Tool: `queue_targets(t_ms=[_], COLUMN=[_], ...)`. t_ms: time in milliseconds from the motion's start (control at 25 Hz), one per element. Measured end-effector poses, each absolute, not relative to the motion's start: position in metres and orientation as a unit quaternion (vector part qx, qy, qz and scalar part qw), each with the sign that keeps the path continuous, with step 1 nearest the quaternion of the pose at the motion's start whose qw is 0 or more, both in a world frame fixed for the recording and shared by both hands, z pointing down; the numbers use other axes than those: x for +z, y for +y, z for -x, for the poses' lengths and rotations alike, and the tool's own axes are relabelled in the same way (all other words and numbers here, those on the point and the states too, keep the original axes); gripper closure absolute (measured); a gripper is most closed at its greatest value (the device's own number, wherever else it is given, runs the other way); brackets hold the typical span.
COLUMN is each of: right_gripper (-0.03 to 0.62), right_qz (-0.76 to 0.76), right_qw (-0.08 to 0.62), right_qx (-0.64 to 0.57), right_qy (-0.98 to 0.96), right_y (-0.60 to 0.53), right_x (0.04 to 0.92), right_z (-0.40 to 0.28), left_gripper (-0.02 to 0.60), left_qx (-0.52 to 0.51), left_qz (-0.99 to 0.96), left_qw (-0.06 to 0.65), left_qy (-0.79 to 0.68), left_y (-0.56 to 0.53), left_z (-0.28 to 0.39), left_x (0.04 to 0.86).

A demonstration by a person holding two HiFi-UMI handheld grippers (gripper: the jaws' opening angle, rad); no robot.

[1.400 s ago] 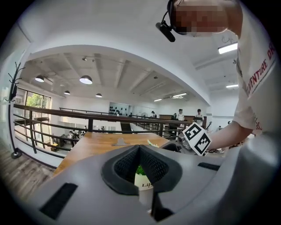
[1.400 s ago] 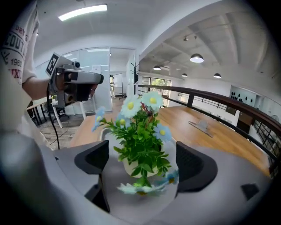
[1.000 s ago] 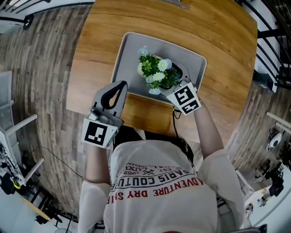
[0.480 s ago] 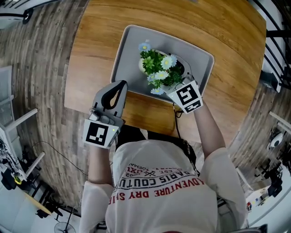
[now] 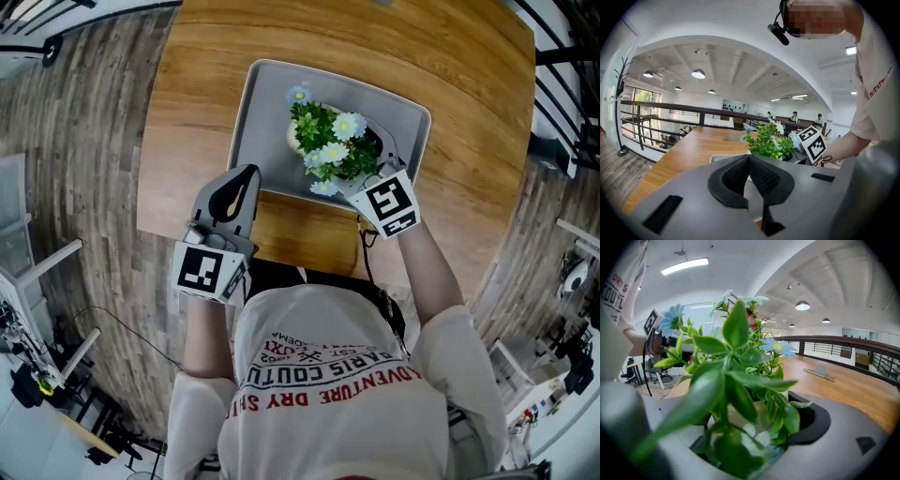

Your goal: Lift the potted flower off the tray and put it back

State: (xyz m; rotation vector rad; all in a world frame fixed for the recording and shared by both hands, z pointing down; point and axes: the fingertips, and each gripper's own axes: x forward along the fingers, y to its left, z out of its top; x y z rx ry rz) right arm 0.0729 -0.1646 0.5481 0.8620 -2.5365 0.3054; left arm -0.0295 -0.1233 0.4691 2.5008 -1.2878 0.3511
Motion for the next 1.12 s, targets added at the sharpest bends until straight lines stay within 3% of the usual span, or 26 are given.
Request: queue_targets(t_ms=[1120], right_gripper=[0.117], right_qz=[-0.616], right_qw=[0.098], right_qx=[0.020], right_qy=[-0.781], right_y=[-0.110], right_x=[0.315], right_z=[-0.170], left_gripper=[0.569], left_qx=[0.051], left_qz=[-0.951], left_qw=[-0.013], left_qy=[-0.305], left_y=[-0.141], left_z=[0.026], left_x=[0.309])
